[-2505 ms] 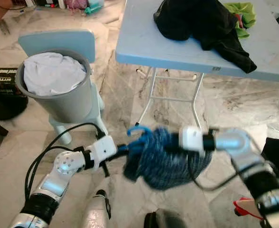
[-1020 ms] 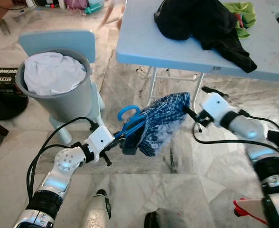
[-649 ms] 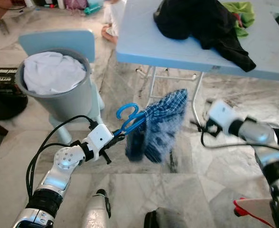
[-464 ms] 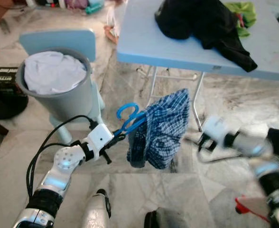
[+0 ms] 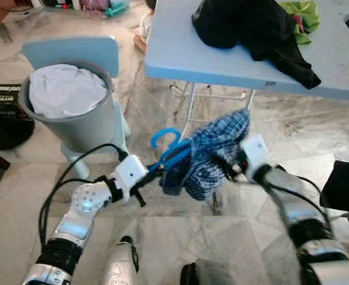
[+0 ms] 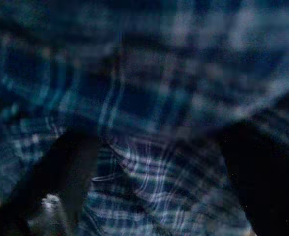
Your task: Hang hanger
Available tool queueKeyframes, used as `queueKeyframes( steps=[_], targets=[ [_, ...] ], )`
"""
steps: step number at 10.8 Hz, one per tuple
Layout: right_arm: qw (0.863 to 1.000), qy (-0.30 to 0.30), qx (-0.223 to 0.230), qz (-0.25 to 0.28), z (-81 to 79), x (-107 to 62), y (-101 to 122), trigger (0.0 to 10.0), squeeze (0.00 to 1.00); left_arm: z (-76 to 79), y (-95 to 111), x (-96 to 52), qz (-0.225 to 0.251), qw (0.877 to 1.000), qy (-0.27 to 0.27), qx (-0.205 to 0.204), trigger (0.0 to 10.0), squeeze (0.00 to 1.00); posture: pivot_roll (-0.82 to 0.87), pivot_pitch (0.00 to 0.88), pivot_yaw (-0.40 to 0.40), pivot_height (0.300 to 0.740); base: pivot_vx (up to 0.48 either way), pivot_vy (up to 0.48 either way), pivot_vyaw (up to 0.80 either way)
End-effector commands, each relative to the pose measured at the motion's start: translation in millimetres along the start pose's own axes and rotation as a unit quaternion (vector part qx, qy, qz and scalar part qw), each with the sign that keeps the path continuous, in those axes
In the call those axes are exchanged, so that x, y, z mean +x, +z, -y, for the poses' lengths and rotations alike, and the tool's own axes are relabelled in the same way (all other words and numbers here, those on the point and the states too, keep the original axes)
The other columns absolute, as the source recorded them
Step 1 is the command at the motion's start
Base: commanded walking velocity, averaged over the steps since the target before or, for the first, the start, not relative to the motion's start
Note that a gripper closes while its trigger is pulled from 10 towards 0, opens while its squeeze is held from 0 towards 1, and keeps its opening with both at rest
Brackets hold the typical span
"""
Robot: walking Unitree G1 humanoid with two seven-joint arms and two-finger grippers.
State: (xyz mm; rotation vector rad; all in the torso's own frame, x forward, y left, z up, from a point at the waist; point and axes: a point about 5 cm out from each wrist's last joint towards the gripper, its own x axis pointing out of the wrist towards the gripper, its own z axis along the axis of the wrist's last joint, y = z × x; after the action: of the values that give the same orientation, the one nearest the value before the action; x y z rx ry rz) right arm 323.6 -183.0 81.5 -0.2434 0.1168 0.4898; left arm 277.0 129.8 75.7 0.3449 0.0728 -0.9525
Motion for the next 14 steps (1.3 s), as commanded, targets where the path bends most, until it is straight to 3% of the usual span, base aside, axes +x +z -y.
queueKeyframes(
  steps=[1,6,14],
  targets=[
    [1.000,-0.019,0.020,-0.002,3.7,-1.1,0,0.0,0.00,3.2,5,0.9,0.011,1.000,-0.009,0.002,0.0,0.00,0.07,0.197,-0.074,0.740,0.000,0.000,0.00],
    [0.998,-0.031,0.055,0.002,-7.6,7.4,-1,0.0,0.00,5.8,7,1.7,0.013,1.000,-0.018,-0.004,0.0,0.00,0.07,0.199,-0.075,0.740,0.000,0.000,0.00],
    [0.996,-0.059,0.065,0.003,3.1,7.2,0,0.0,0.00,6.0,7,5.0,0.013,1.000,-0.019,-0.007,0.0,0.00,0.07,0.181,-0.087,0.740,0.000,0.000,0.00]
  ],
)
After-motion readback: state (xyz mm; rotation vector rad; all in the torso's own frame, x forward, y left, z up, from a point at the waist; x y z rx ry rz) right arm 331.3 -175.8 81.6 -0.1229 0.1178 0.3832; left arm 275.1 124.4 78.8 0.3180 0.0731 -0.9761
